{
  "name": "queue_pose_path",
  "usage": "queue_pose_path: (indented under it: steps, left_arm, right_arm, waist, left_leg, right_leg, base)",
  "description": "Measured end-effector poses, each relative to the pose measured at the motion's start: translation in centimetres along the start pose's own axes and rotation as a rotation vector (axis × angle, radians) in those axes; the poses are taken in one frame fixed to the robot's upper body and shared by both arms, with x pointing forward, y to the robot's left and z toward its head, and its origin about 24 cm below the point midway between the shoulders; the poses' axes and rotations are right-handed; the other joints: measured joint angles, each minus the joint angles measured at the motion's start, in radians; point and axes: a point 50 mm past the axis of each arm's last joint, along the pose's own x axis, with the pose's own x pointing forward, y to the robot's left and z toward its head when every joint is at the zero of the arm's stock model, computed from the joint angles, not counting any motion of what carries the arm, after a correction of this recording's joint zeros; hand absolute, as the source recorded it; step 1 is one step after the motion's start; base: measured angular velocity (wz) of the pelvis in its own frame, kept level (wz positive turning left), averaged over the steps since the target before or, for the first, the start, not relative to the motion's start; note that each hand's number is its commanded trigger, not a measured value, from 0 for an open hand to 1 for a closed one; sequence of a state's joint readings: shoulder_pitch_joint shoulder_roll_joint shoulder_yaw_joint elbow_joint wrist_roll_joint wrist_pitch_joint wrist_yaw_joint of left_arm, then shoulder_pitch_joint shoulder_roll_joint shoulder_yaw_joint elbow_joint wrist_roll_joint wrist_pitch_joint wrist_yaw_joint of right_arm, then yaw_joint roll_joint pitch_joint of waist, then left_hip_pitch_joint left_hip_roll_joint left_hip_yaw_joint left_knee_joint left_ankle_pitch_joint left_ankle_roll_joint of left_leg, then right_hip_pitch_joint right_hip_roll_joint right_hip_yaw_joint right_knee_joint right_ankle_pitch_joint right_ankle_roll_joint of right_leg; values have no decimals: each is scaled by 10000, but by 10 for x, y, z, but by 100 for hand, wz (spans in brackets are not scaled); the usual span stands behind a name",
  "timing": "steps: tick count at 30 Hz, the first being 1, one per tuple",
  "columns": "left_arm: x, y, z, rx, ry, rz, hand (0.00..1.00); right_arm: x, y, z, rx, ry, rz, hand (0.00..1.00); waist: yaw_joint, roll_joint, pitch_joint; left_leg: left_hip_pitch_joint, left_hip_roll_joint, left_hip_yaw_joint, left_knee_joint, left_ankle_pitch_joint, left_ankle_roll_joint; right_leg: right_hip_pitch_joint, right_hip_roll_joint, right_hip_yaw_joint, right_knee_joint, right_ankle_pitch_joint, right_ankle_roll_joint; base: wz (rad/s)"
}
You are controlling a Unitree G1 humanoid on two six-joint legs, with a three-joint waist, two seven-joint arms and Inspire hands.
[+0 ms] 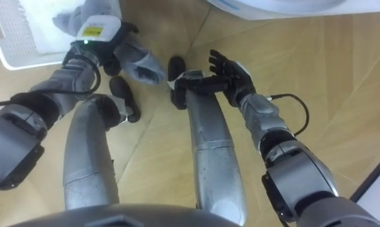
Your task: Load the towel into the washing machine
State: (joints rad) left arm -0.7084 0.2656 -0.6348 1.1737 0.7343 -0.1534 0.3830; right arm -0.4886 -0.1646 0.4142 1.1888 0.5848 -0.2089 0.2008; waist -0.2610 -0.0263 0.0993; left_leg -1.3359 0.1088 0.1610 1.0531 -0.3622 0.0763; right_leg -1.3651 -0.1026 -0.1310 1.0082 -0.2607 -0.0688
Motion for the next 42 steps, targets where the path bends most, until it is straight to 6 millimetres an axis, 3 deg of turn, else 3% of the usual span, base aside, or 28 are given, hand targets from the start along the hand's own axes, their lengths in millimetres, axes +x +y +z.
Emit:
queue_pose_path:
  steps: [16, 23, 28, 30, 34, 40, 42]
  left_arm:
    - [1, 0, 9, 319, -503, 91, 100]
    - [-5, -16, 20, -321, -633, -186, 100]
    - [-20, -41, 22, -1763, -304, -377, 100]
    - [-27, -50, 21, -2466, -10, -497, 100]
    - [-32, -56, 19, -3699, 632, -418, 100]
    - [-35, -61, 20, -7468, 1863, -466, 100]
    - [-40, -69, 24, -9138, 2211, -835, 100]
  right_arm:
    - [-1, 0, -2, -34, 19, -134, 0]
    - [-10, 1, -29, -206, 787, -233, 0]
    - [-24, -6, -58, 65, 1592, -766, 0]
    - [-28, -11, -68, -38, 1995, -998, 0]
    - [-31, -12, -73, -681, 2318, -952, 0]
    - [-28, -5, -71, -1965, 2394, -362, 0]
    - [-27, -2, -71, -2419, 2446, -132, 0]
  waist:
    - [-46, 4, -3]
    - [9, 9, -3]
    - [259, 19, -10]
    - [436, 21, -11]
    - [784, 53, -39]
    - [1423, 83, -66]
    - [1629, 139, -110]
  left_leg:
    - [91, -23, 2, 117, -160, 59]
    - [1443, -2, -31, -367, -161, 54]
    - [2910, -40, 29, -1164, -127, -20]
    - [3583, -169, 17, -1647, -47, -87]
    - [4185, -144, 15, -2051, -10, -130]
    - [4706, -178, -12, -2272, 33, -153]
    - [4884, -183, -37, -2292, 33, -153]
  right_leg:
    - [125, 7, 12, 46, -127, 112]
    - [1554, 26, -118, -507, -130, 128]
    - [2993, 137, -95, -1311, -47, 229]
    - [3640, 137, -92, -1718, -18, 271]
    - [4277, 146, -163, -2168, 10, 284]
    - [4809, -30, -517, -2252, 10, 293]
    - [5041, -68, -636, -2296, 10, 292]
  base:
    - [-1]
    - [0]
    - [-3]
    - [4]
    - [0]
    - [3]
    - [5]
